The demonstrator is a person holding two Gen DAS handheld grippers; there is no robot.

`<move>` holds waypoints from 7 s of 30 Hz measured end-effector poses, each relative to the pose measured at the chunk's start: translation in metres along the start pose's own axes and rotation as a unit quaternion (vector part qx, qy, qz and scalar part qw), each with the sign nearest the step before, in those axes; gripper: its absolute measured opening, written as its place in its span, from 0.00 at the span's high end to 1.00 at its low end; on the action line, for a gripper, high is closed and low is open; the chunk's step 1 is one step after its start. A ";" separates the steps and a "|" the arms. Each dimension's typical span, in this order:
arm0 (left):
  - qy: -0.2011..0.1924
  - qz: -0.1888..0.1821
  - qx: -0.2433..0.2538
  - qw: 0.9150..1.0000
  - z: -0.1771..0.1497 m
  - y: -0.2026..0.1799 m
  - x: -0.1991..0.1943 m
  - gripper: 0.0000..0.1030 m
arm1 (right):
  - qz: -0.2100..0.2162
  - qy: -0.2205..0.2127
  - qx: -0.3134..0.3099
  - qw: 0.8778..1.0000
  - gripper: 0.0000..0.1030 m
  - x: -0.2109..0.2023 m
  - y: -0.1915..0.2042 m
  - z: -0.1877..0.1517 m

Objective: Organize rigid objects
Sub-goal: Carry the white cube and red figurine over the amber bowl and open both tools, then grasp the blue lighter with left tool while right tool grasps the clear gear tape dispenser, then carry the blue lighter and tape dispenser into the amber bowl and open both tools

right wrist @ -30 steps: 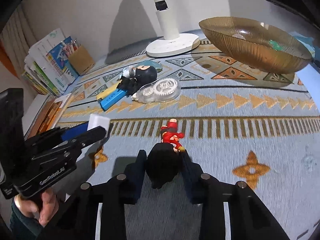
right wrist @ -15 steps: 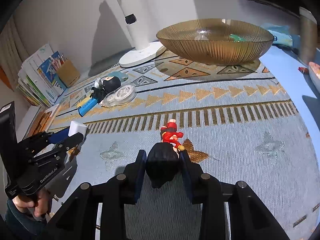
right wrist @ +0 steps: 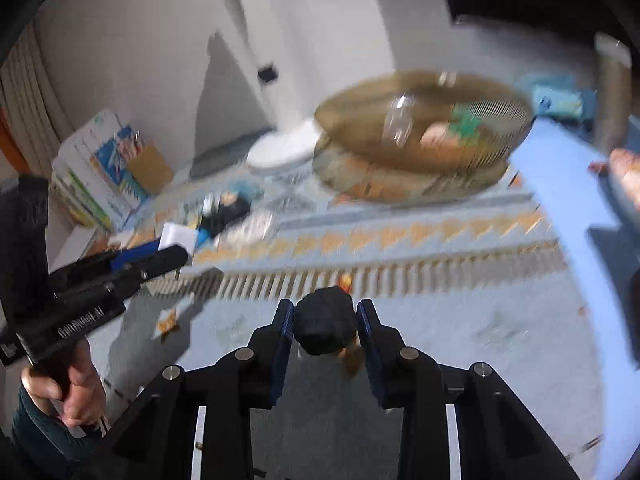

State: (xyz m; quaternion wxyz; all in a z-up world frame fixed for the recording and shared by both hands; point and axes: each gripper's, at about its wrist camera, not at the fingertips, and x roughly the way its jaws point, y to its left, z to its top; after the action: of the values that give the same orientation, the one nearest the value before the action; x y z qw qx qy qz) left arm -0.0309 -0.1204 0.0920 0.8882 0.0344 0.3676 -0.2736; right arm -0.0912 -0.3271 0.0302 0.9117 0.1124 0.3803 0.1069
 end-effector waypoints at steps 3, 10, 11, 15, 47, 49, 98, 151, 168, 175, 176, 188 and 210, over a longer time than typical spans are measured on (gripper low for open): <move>-0.008 -0.024 0.002 1.000 0.037 -0.016 0.012 0.77 | -0.021 -0.037 0.000 0.999 0.74 -0.021 -0.012 0.025; -0.007 -0.042 -0.020 0.999 0.085 -0.026 0.049 0.77 | -0.043 -0.090 0.006 0.995 0.83 -0.045 -0.046 0.090; -0.004 -0.043 -0.020 0.999 0.086 -0.026 0.053 0.77 | -0.037 -0.084 0.011 0.996 0.83 -0.043 -0.052 0.094; 0.006 -0.037 -0.008 0.999 0.074 -0.026 0.059 0.77 | 0.039 -0.016 0.034 0.999 0.28 -0.019 -0.067 0.078; 0.033 -0.025 -0.069 0.997 0.113 -0.040 0.133 0.77 | -0.205 -0.050 0.004 0.977 0.74 0.015 -0.095 0.158; 0.034 -0.027 -0.069 0.997 0.114 -0.041 0.138 0.77 | -0.221 -0.038 -0.002 0.975 0.74 0.023 -0.100 0.161; 0.008 0.206 -0.186 0.961 -0.088 0.146 -0.033 0.01 | -0.050 0.060 -0.055 0.995 0.19 0.076 0.063 -0.020; 0.109 0.048 0.029 0.992 -0.033 0.111 0.059 0.80 | 0.042 0.103 -0.323 0.940 0.30 0.174 0.117 0.048; 0.080 0.069 -0.061 0.993 -0.097 0.083 -0.014 0.80 | -0.029 0.119 -0.005 0.992 0.28 0.074 0.042 -0.010; 0.083 0.073 -0.097 0.989 -0.108 0.086 -0.017 0.80 | 0.056 0.158 -0.046 0.985 0.27 0.051 0.074 -0.040; 0.082 0.074 -0.097 0.989 -0.109 0.086 -0.018 0.80 | 0.059 0.159 -0.060 0.984 0.27 0.048 0.079 -0.044; 0.081 0.085 -0.087 0.989 -0.106 0.079 -0.016 0.70 | -0.054 0.119 -0.117 0.985 0.23 0.069 0.084 -0.045; 0.055 0.046 -0.061 0.996 -0.095 0.054 -0.031 0.79 | 0.105 0.150 0.020 0.983 0.53 0.058 0.074 -0.034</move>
State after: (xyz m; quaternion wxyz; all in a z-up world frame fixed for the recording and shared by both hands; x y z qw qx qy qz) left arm -0.0820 -0.0355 0.0360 0.8786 0.0121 0.4299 -0.2074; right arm -0.0839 -0.2365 -0.0111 0.8258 0.1524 0.5008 0.2099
